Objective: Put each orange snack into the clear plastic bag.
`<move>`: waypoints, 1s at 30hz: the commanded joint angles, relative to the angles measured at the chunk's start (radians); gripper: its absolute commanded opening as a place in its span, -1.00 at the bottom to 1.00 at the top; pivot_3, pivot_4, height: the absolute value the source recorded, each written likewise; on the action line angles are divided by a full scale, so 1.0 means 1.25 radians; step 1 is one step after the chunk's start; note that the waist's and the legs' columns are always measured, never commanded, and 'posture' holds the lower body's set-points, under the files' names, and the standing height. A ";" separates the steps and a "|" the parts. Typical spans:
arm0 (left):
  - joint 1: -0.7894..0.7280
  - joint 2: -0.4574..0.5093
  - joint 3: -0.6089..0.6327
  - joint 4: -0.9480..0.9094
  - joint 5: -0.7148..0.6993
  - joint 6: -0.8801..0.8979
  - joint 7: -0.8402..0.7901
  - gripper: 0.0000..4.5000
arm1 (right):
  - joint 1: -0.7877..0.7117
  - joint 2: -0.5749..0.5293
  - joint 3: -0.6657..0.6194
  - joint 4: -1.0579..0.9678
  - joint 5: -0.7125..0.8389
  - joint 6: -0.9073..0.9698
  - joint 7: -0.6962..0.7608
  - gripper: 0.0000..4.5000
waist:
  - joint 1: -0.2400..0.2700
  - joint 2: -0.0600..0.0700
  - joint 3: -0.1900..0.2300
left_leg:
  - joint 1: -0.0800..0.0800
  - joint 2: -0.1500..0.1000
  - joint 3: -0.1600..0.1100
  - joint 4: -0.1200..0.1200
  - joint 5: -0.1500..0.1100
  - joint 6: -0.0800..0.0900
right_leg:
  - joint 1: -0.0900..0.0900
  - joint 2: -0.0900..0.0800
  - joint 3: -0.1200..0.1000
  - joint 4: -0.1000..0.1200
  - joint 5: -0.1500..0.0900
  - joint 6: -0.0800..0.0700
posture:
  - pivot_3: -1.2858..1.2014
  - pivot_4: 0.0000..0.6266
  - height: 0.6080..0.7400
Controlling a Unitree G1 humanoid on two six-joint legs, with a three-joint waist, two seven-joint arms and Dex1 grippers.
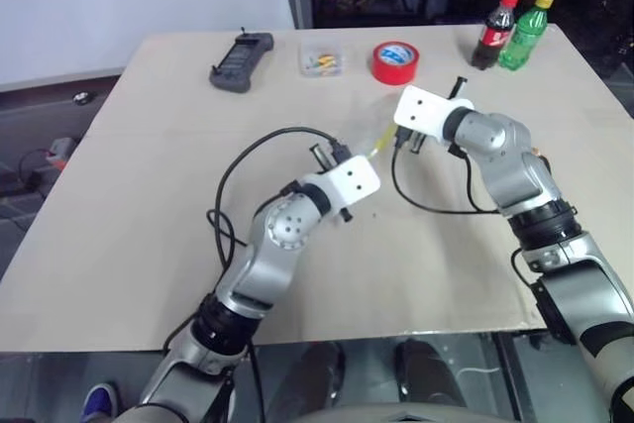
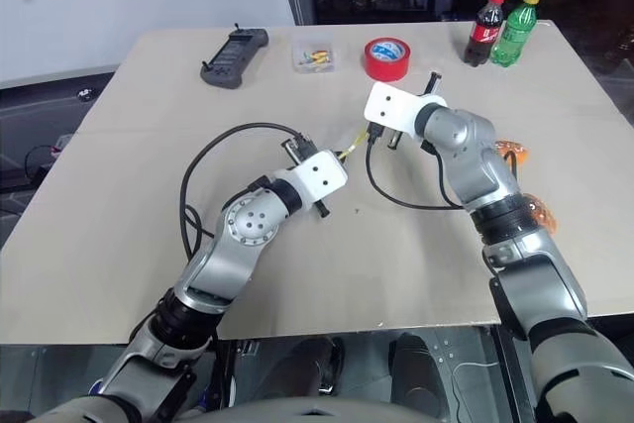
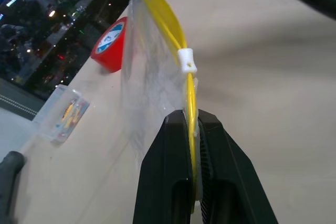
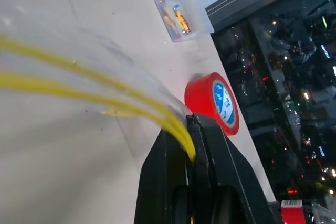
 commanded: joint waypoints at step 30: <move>0.026 0.103 0.090 0.021 -0.005 -0.172 -0.043 -1.00 | 0.243 0.285 -0.226 -0.513 0.457 0.605 -0.090 -0.97 | 0.000 0.000 0.000 | 0.000 0.000 -0.001 0.001 0.000 0.000 | 0.000 0.000 -0.001 0.001 0.000 0.000 | 0.03 -0.52 1.00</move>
